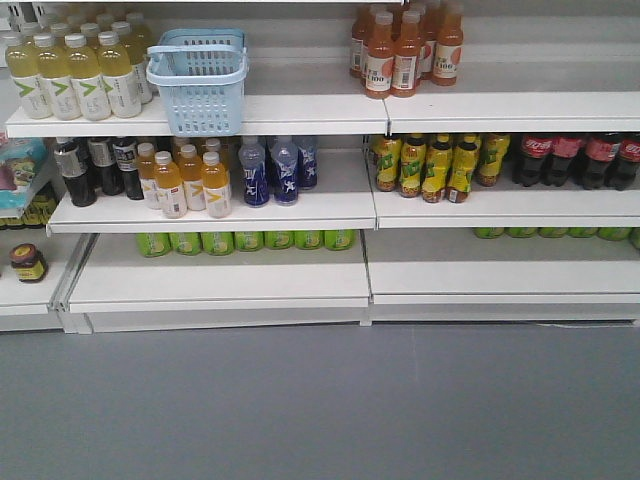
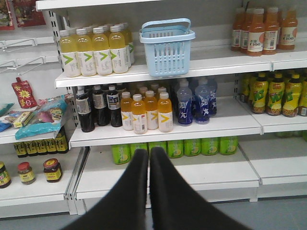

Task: Place coke in basket with both arms
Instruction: 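Drive the base toward the shelf holding the light-blue basket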

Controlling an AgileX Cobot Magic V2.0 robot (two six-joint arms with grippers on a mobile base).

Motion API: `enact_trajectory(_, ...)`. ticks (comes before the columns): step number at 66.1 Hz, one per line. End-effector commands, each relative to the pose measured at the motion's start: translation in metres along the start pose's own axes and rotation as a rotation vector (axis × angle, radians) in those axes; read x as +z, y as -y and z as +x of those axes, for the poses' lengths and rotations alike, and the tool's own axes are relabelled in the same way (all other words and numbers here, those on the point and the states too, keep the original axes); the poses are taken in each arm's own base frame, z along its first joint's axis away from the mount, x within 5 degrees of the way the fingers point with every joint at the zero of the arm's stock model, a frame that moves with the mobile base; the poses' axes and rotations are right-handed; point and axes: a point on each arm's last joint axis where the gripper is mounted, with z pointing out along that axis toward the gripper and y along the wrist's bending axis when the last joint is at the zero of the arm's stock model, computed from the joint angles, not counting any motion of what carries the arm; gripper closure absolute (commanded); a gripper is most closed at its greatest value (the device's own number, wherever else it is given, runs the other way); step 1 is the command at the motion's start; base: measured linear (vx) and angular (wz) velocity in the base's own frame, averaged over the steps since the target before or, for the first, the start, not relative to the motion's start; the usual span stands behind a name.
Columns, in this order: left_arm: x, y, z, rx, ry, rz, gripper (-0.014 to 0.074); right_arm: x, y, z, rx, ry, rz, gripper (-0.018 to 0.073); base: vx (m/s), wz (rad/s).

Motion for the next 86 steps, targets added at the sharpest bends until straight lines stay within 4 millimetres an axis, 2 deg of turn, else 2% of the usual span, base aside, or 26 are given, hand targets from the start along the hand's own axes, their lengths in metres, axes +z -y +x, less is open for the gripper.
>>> enact_trajectory(1, -0.0046, 0.0011, -0.0192, -0.010, 0.131, 0.012, 0.0603, -0.0008, 0.0003, -0.0041, -0.011, 0.072, 0.008, 0.0569, 0.12, 0.04)
enact_trajectory(86, -0.0046, 0.0011, -0.0192, -0.010, 0.131, 0.012, 0.0603, -0.0008, 0.0003, -0.0041, -0.011, 0.072, 0.008, 0.0569, 0.11, 0.02)
